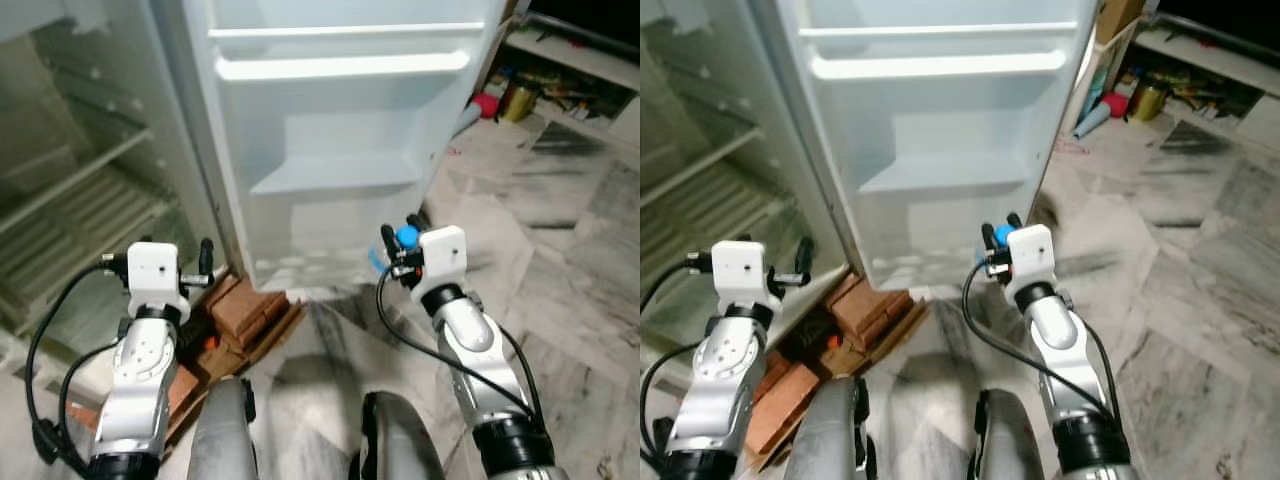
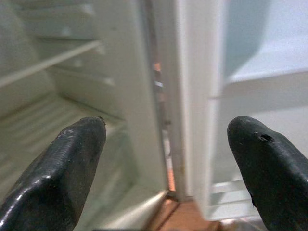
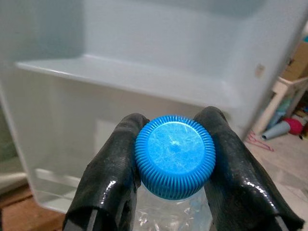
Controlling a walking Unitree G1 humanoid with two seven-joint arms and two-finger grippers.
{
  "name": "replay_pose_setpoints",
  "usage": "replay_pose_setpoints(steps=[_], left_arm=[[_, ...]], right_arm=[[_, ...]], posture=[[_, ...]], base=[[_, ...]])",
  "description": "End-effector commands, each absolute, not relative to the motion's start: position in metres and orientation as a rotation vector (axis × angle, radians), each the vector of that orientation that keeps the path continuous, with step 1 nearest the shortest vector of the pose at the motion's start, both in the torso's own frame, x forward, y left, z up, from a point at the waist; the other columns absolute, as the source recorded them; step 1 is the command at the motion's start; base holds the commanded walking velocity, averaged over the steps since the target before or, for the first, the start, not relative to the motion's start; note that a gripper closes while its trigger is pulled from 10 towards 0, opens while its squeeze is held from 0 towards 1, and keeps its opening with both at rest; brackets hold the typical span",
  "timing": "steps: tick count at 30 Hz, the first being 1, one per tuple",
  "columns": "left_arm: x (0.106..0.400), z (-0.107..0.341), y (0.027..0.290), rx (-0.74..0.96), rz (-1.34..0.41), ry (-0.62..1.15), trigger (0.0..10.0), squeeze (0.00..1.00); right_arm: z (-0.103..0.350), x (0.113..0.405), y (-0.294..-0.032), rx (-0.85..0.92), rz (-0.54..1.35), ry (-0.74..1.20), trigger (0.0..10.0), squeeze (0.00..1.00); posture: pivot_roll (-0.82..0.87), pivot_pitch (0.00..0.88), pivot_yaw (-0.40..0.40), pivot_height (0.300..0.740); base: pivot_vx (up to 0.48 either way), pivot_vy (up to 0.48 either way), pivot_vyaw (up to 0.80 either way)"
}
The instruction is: Restocking fridge
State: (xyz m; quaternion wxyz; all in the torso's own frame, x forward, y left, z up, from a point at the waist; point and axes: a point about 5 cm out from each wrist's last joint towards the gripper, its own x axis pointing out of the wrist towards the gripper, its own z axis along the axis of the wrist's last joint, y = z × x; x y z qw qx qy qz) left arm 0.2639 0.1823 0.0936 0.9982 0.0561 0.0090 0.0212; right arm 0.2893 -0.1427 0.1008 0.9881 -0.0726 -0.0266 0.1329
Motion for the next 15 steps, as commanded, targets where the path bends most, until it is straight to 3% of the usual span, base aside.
replay_pose_setpoints(steps=[1, 15], left_arm=[[0.2641, 0.0936, 0.18, 0.115, 0.032, 0.017, 10.0, 0.0], [0.264, 0.093, 0.1791, 0.111, 0.034, 0.021, 10.0, 0.0]], right_arm=[[0.1038, 0.2909, -0.1474, -0.153, 0.244, -0.074, 10.0, 0.0], [0.1003, 0.2901, -0.1433, -0.144, 0.257, -0.067, 10.0, 0.0]], posture=[[0.04, 0.09, -0.035, 0.632], [0.04, 0.103, -0.036, 0.632]], base=[[0.27, 0.0, 0.0], [0.276, 0.0, 0.0]])
